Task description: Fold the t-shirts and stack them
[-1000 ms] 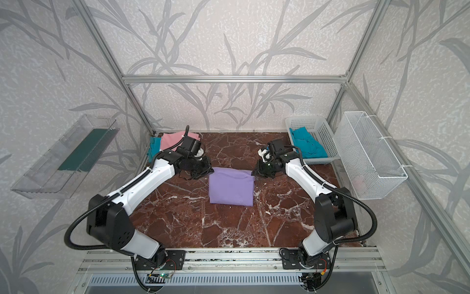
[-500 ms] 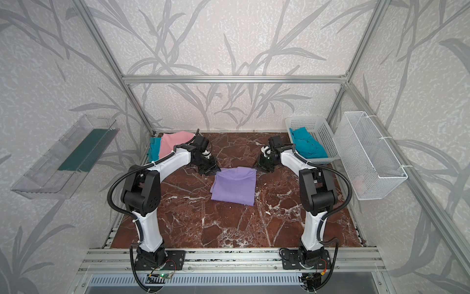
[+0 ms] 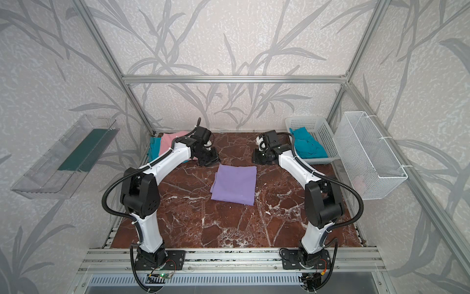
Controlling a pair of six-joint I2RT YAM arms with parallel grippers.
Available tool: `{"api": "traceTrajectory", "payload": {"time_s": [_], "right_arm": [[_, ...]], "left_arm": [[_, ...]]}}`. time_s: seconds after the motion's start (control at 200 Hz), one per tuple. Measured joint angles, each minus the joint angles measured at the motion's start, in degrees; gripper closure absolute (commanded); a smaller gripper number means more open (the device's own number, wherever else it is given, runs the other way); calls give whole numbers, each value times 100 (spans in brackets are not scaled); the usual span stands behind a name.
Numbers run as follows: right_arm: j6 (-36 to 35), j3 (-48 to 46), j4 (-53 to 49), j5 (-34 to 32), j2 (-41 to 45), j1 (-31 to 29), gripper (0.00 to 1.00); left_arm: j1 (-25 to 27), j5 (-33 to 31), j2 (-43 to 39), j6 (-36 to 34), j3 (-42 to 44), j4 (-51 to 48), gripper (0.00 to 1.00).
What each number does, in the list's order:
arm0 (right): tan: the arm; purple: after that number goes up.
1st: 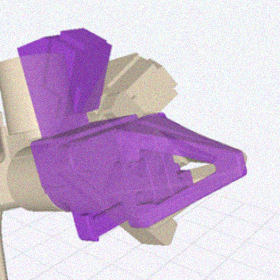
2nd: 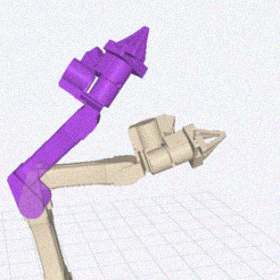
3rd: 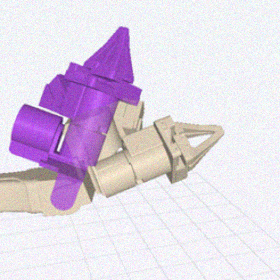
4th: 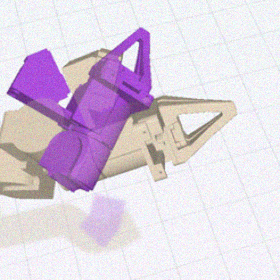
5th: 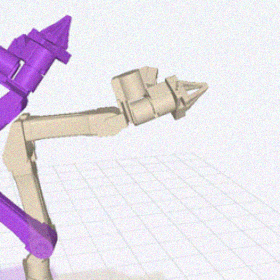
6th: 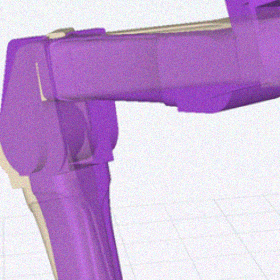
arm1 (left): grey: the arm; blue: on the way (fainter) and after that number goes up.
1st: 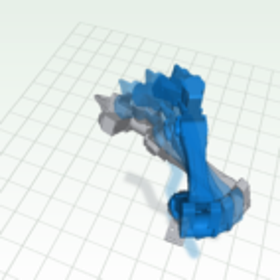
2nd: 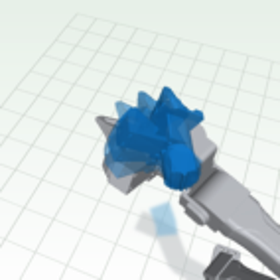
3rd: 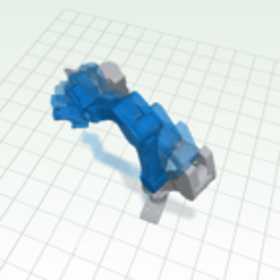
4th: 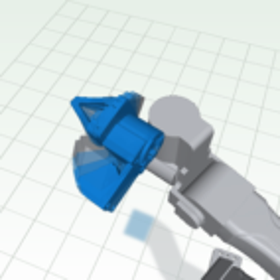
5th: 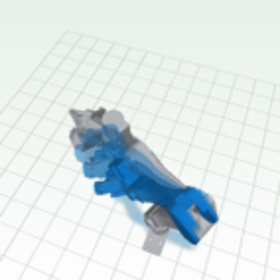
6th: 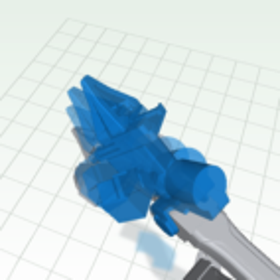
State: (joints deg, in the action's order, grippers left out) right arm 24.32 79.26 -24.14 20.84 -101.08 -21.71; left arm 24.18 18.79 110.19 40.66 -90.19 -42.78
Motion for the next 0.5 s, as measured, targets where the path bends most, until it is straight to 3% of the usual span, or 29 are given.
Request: {"api": "traceTrajectory", "payload": {"time_s": [0.17, 0.5], "right_arm": [[-28, -321, 188, 177, -505, -15, 96], [-297, 341, 254, 595, -2044, 149, 95]], "left_arm": [[352, 127, 105, 133, 796, 260, 64], [-201, 9, 251, 133, 1386, 721, 66]]}}
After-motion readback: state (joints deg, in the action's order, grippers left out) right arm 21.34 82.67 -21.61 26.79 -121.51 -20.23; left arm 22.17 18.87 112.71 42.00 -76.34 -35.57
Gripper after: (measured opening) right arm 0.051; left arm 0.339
